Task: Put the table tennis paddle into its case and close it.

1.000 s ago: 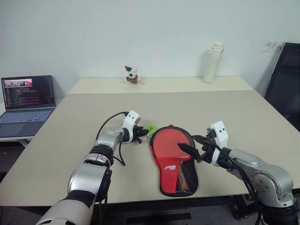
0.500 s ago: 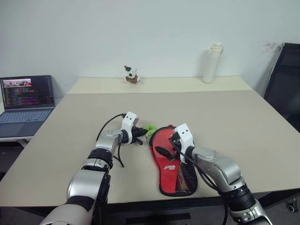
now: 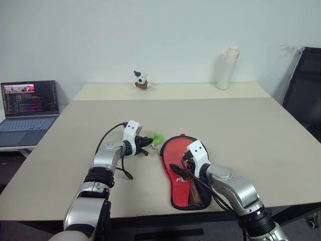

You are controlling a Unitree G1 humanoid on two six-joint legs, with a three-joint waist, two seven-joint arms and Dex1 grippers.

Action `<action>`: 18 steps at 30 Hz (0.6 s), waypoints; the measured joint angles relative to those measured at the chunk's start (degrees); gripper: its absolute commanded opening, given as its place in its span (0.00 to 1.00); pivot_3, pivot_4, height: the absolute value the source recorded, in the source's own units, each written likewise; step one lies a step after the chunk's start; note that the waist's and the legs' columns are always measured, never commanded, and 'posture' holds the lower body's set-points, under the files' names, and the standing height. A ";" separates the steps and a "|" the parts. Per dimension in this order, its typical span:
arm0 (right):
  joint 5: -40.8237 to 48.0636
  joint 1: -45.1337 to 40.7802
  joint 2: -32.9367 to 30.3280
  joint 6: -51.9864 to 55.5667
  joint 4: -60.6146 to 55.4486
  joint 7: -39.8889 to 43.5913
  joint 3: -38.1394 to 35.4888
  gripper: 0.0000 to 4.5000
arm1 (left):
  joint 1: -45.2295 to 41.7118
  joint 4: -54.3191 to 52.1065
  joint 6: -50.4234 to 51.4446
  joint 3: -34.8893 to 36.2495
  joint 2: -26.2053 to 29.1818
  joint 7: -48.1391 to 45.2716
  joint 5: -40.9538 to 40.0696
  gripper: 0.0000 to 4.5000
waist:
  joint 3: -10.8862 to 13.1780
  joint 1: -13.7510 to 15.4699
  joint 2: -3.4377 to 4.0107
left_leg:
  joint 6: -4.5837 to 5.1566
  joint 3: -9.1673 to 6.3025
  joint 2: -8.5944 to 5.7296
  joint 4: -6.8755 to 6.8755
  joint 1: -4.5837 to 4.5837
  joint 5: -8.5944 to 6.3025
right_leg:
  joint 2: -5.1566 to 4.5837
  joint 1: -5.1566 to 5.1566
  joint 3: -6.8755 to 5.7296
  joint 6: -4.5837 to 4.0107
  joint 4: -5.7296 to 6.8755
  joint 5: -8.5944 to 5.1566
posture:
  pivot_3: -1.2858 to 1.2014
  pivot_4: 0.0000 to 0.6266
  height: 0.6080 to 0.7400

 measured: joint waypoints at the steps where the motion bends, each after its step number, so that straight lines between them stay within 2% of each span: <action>1: -0.26 0.06 0.03 -0.05 0.00 0.06 0.06 1.00 | 0.00 -0.20 0.22 0.00 -0.01 0.24 -0.05 0.00 | -0.02 0.01 -0.04 | 0.00 0.01 -0.01 0.01 0.00 0.00 | -0.01 0.00 0.01 0.01 0.00 0.00 | 0.52 0.24 1.00; 5: -1.47 0.11 -0.02 -0.12 0.06 0.54 0.27 1.00 | -2.08 2.72 -0.83 -0.29 -0.25 1.61 0.51 0.00 | -0.09 0.05 -0.15 | 0.00 0.02 -0.03 0.03 0.00 0.00 | 0.00 0.01 -0.06 0.06 0.01 -0.03 | 0.52 0.24 1.00; 11: -3.09 0.00 0.20 -0.85 0.78 1.62 0.80 1.00 | -14.58 20.70 -10.90 -3.02 -1.30 5.96 5.65 0.00 | -0.24 -0.05 -0.40 | 0.00 0.08 -0.11 0.03 0.01 0.00 | 0.00 0.04 -0.06 0.21 -0.05 -0.12 | 0.52 0.24 1.00; 18: -3.76 0.79 0.35 -1.56 1.15 2.64 0.75 1.00 | -19.84 34.55 -17.83 -6.23 -3.29 11.74 12.10 0.00 | -0.27 0.02 -0.44 | 0.00 0.10 -0.09 0.01 -0.01 0.00 | 0.04 0.03 -0.11 0.21 -0.03 -0.12 | 0.52 0.24 1.00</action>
